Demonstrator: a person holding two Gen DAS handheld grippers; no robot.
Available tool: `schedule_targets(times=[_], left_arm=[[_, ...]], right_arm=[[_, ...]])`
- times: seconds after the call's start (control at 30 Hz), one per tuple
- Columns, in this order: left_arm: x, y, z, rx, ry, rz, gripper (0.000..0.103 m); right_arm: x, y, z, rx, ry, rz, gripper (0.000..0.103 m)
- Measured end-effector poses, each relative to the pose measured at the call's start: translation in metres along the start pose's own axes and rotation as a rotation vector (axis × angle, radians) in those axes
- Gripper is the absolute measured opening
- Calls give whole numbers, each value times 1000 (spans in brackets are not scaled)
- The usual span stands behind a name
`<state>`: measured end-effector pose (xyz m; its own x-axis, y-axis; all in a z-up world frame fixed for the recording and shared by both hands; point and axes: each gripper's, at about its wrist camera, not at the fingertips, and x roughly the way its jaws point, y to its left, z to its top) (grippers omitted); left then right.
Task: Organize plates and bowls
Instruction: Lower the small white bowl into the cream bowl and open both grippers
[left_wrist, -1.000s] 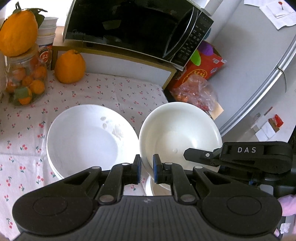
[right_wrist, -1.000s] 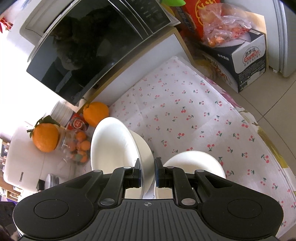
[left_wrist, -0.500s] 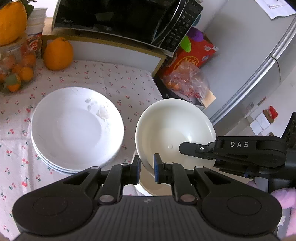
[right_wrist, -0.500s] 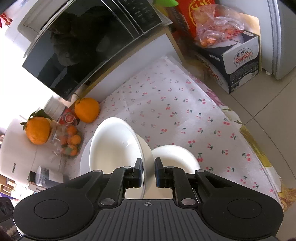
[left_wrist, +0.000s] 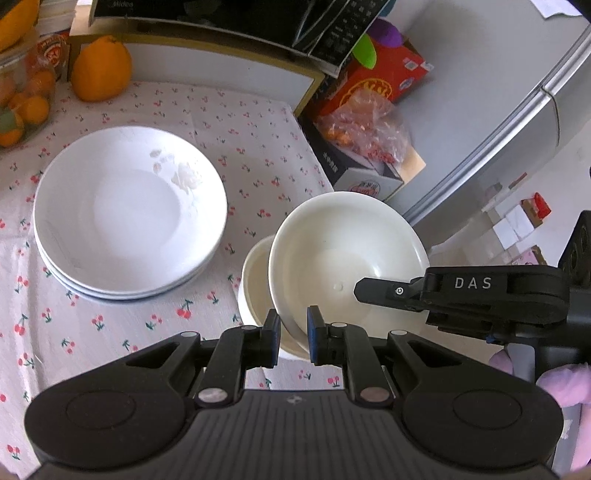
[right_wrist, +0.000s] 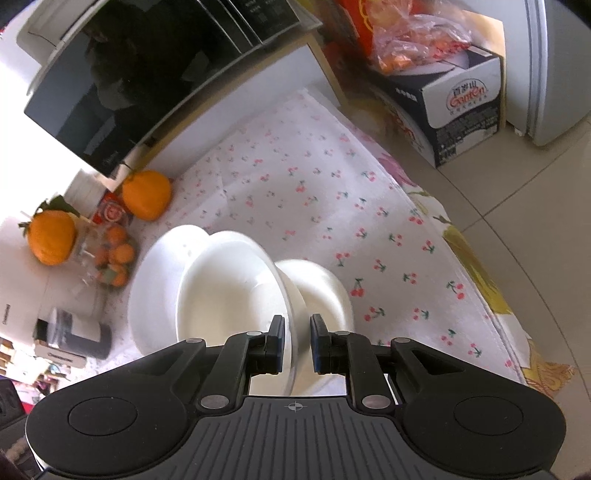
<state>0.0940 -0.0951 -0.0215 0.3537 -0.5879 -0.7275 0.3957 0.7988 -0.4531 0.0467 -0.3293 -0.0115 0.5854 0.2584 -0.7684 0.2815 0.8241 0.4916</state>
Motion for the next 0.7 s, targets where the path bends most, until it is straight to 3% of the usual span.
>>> schedule_targets(times=[0.43, 0.7], left_arm=[[13, 4, -4, -15, 51, 7, 14], [12, 4, -4, -14, 35, 15, 14]], right_arm=[[14, -6, -4, -16, 45, -57, 16], [16, -5, -3, -25, 44, -53, 17]])
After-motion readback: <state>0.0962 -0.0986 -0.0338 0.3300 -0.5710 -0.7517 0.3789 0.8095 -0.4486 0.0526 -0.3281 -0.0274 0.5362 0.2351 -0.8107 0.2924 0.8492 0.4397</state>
